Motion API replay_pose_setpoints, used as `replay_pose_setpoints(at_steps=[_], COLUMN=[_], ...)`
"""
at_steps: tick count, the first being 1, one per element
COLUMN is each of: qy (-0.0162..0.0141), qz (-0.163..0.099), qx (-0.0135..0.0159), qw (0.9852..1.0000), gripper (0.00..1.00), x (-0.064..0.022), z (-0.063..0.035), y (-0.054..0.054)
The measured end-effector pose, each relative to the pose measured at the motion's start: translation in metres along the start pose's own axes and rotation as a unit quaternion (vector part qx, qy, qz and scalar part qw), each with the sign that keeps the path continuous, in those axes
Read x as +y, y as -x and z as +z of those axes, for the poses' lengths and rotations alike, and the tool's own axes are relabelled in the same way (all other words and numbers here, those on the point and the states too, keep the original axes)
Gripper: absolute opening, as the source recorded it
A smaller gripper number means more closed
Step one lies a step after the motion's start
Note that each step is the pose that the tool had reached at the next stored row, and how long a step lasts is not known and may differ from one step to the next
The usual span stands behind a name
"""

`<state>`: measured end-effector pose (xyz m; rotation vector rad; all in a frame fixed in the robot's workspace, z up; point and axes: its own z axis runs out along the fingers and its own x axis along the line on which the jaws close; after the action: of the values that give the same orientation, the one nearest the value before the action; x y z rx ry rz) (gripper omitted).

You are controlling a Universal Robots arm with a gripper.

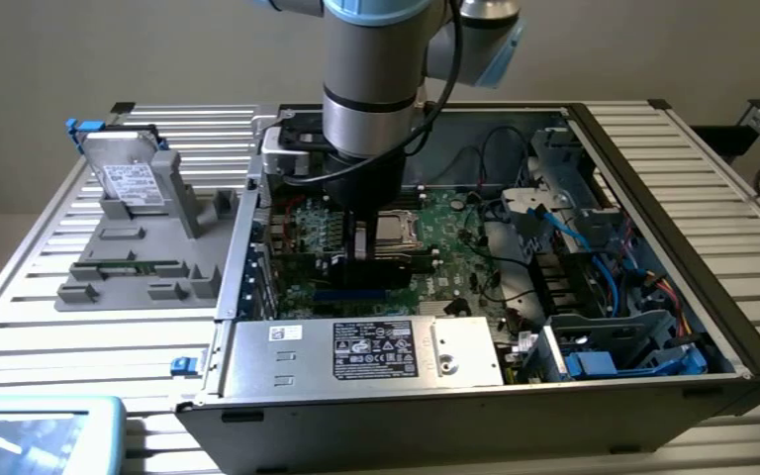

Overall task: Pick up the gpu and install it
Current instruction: 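Insert the gpu into the slot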

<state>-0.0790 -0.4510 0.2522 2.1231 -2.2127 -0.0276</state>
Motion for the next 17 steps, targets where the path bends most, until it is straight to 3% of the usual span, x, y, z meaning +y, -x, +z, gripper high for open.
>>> replay_pose_setpoints(at_steps=[4,17], qy=[-0.0042,-0.0061], qz=[0.000,0.000], qx=[-0.0002,-0.0002], qw=[1.0000,1.0000], gripper=[0.28,0.28], x=[0.0007,0.0026], z=[0.0001,0.0002], y=[0.0000,-0.0004])
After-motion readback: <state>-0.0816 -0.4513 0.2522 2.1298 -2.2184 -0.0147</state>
